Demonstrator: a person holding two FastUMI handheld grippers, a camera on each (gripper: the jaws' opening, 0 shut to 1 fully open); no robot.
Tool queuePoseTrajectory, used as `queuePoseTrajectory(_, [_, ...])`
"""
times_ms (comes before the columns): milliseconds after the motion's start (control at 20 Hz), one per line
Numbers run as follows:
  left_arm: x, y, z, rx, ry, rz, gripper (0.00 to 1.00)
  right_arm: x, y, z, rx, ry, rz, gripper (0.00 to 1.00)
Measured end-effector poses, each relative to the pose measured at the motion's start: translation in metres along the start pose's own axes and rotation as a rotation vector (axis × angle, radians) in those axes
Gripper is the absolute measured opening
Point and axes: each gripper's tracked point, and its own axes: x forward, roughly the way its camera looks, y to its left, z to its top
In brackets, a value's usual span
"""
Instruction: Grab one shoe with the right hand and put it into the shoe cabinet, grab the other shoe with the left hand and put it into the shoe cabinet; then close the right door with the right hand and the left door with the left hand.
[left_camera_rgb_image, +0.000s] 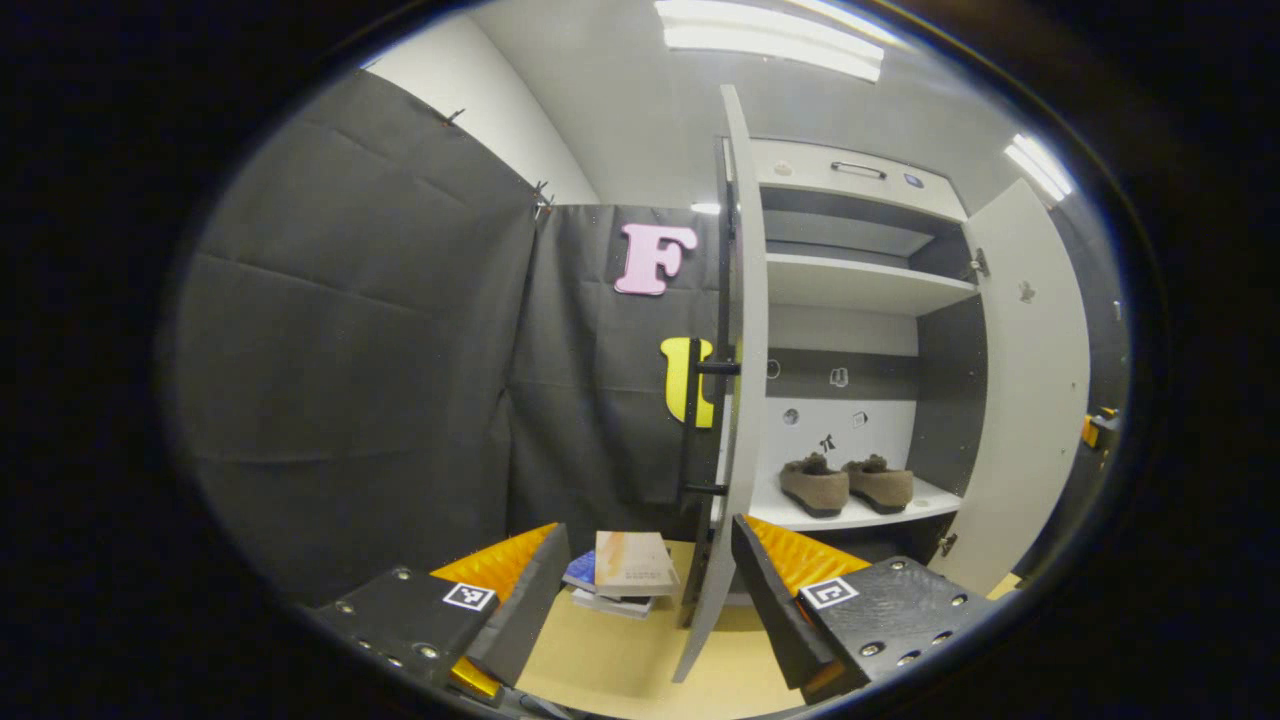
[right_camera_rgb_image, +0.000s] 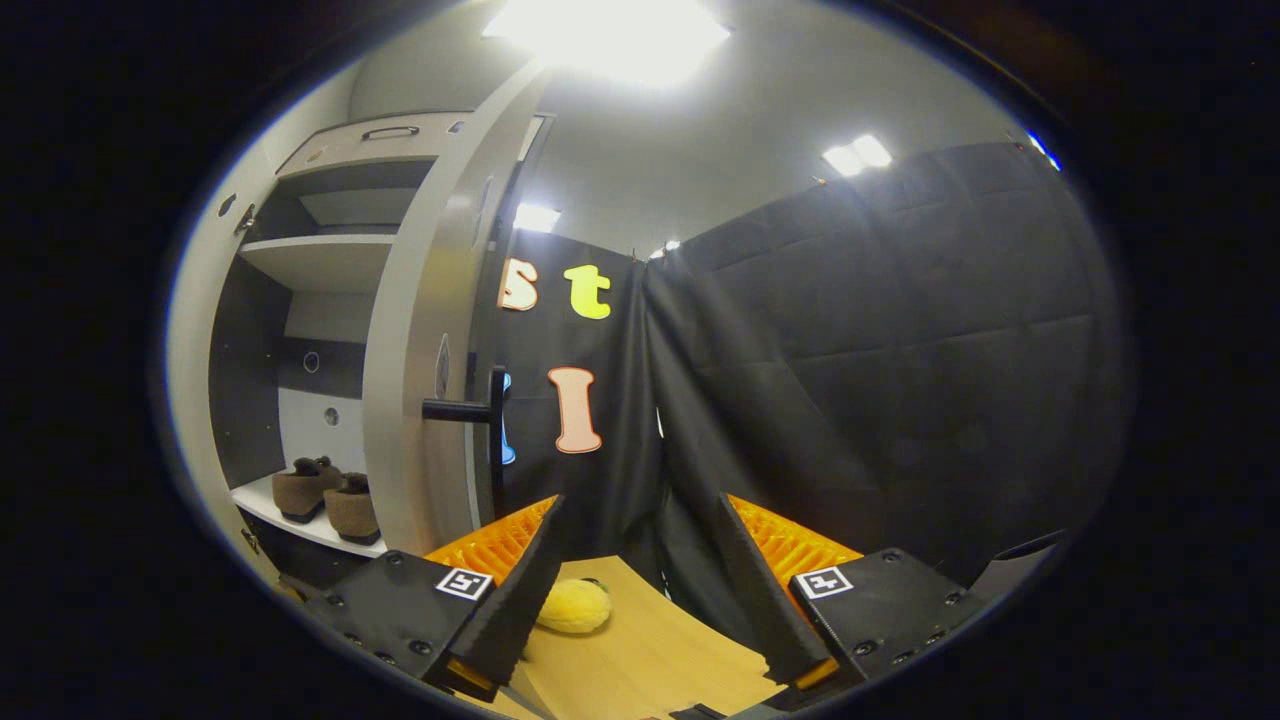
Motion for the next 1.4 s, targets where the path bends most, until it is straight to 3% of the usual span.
queuePoseTrajectory(200, [0.003,0.012,0.002,-0.004,-0.003,0.010,1.00,-0.012,0.038,0.002,0.032,-0.004,0.097,0.90])
queuePoseTrajectory(300, [0.002,0.013,0.001,-0.010,-0.003,0.010,1.00,-0.019,0.059,0.004,0.030,-0.008,0.141,0.94])
queuePoseTrajectory(600, [-0.008,0.022,0.001,-0.014,0.000,0.023,1.00,-0.026,0.103,0.003,0.020,-0.012,0.220,0.90])
queuePoseTrajectory(750, [-0.013,0.026,0.000,-0.009,0.001,0.034,1.00,-0.023,0.126,0.005,0.042,-0.005,0.265,0.94])
queuePoseTrajectory(800, [-0.014,0.027,0.000,-0.009,0.002,0.038,1.00,-0.022,0.132,0.006,0.044,-0.004,0.280,0.90])
queuePoseTrajectory(1100, [-0.020,0.044,-0.007,-0.019,0.018,0.081,1.00,-0.013,0.184,0.005,0.027,-0.002,0.374,0.94])
queuePoseTrajectory(1400, [-0.018,0.061,-0.011,-0.027,0.035,0.119,1.00,-0.006,0.206,0.008,0.008,-0.011,0.406,0.90])
